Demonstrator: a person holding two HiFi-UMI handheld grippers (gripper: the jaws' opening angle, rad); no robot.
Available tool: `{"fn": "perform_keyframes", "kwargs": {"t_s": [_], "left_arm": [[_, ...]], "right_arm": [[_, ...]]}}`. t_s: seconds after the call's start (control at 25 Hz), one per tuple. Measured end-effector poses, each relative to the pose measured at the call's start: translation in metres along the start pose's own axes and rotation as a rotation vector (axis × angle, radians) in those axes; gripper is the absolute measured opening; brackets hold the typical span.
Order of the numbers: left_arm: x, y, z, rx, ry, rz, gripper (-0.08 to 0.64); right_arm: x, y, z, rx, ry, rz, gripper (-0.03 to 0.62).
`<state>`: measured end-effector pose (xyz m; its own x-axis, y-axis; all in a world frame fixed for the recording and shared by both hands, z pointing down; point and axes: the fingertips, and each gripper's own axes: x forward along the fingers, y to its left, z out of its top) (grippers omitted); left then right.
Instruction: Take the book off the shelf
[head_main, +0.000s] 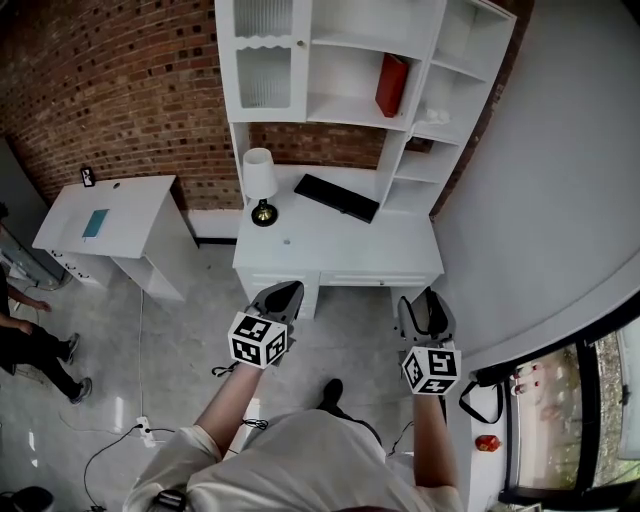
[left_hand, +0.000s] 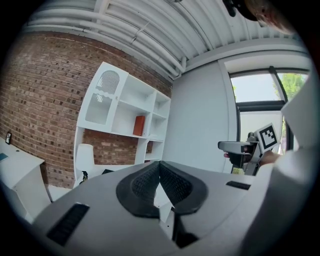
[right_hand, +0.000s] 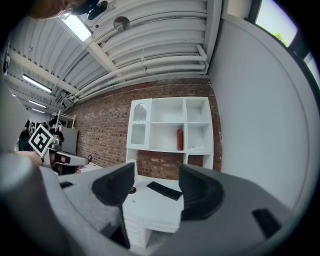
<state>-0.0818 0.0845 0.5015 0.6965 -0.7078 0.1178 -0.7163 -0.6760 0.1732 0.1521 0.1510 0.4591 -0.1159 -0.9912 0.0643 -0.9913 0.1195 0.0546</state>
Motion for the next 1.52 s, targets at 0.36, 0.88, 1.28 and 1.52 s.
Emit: {"fn": "perform_keyframes", "kwargs": {"t_s": [0.36,0.88,1.28,1.52], "left_arm": [[0.08,0.023,0.018,0.003,0.002,0.044,-0.006],[0.198,0.053,0.032,-0.009,0.005,0.12,-0.006],[0.255,0.069,0.036,-0.019,0.022,0.152,-0.006],[0.271,0.085,0.038,-0.025,0.035,0.149,-0.006]], "right_arm": [[0.082,-0.052,0.003,0.005,-0.002,0.044,0.261],[0.205,-0.128,0.007,-0.002,-0.011,0.129,0.261],[0.262,-0.159,-0.004,-0.006,0.019,0.164,0.261],[0.286,-0.162,-0.005,-0.001,0.032,0.16,0.261]]}}
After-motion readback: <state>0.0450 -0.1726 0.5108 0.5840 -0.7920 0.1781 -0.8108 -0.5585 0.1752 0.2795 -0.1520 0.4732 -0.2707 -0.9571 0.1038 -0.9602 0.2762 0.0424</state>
